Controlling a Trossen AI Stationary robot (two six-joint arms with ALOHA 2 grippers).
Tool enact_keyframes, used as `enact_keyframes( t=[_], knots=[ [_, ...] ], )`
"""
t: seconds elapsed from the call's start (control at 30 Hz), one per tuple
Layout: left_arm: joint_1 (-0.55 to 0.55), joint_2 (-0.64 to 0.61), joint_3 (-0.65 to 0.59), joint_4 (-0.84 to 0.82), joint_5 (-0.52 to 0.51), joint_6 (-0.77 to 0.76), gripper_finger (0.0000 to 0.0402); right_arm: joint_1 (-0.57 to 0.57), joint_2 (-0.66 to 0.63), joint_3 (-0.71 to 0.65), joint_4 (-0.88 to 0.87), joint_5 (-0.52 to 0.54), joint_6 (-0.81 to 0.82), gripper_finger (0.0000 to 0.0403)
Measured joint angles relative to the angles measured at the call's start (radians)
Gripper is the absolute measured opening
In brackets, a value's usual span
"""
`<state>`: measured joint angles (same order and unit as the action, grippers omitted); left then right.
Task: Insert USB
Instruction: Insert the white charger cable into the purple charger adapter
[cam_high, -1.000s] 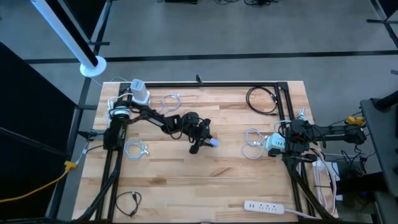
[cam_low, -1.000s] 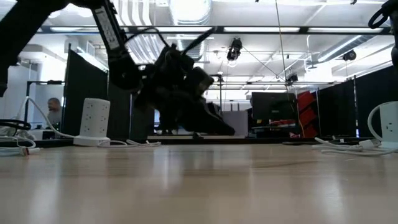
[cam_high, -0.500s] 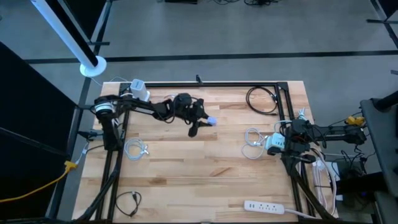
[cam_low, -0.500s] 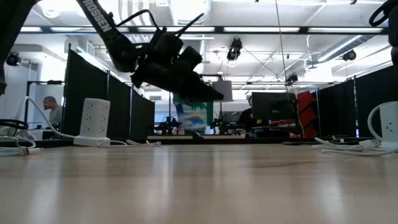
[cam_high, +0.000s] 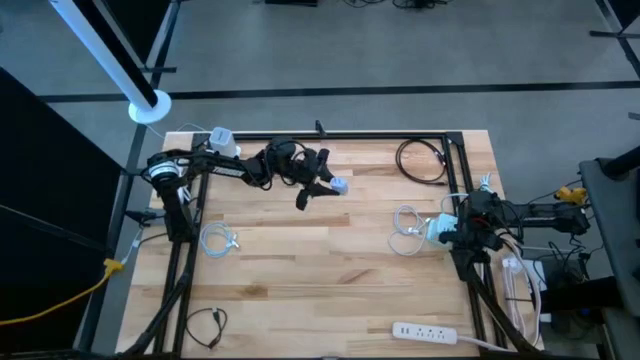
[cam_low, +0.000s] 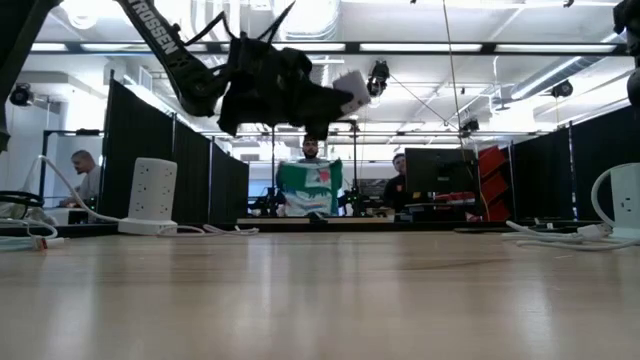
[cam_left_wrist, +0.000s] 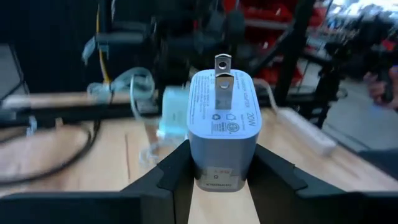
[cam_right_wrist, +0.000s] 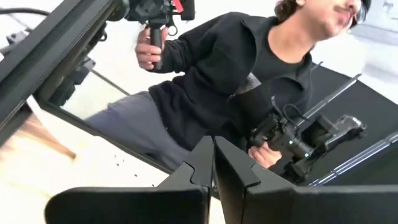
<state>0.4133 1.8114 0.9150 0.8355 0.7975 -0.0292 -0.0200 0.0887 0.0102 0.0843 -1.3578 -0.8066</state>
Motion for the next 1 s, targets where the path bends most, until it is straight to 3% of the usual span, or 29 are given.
enact_keyframes(
  t=[0.13,0.23,0.3,0.37,0.43,0.9,1.0],
  knots=[
    [0.0,0.0,0.0,0.057,0.008,-0.075,0.0118,0.0,-0.001,0.0,0.111,-0.001,-0.013,0.0],
    [0.001,0.0,-0.001,0.054,0.036,-0.105,0.0118,0.0,0.0,0.0,0.224,0.086,0.226,0.0],
    [0.001,0.0,-0.001,0.062,0.025,-0.115,0.0118,0.0,0.001,0.0,0.289,0.302,0.527,0.0],
    [0.001,0.0,-0.001,0.08,-0.008,-0.122,0.0118,-0.005,0.003,0.0,0.292,0.614,0.802,0.0],
    [0.005,0.0,-0.001,0.118,-0.029,-0.14,0.0118,-0.015,0.004,0.0,0.268,0.862,0.948,0.0],
    [0.059,-0.009,-0.001,0.184,-0.022,-0.266,0.0118,-0.02,0.011,0.0,0.355,1.372,1.202,0.0],
    [0.062,-0.01,-0.001,0.186,-0.021,-0.269,0.0118,-0.02,0.011,0.0,0.409,1.384,1.208,0.0]
  ],
)
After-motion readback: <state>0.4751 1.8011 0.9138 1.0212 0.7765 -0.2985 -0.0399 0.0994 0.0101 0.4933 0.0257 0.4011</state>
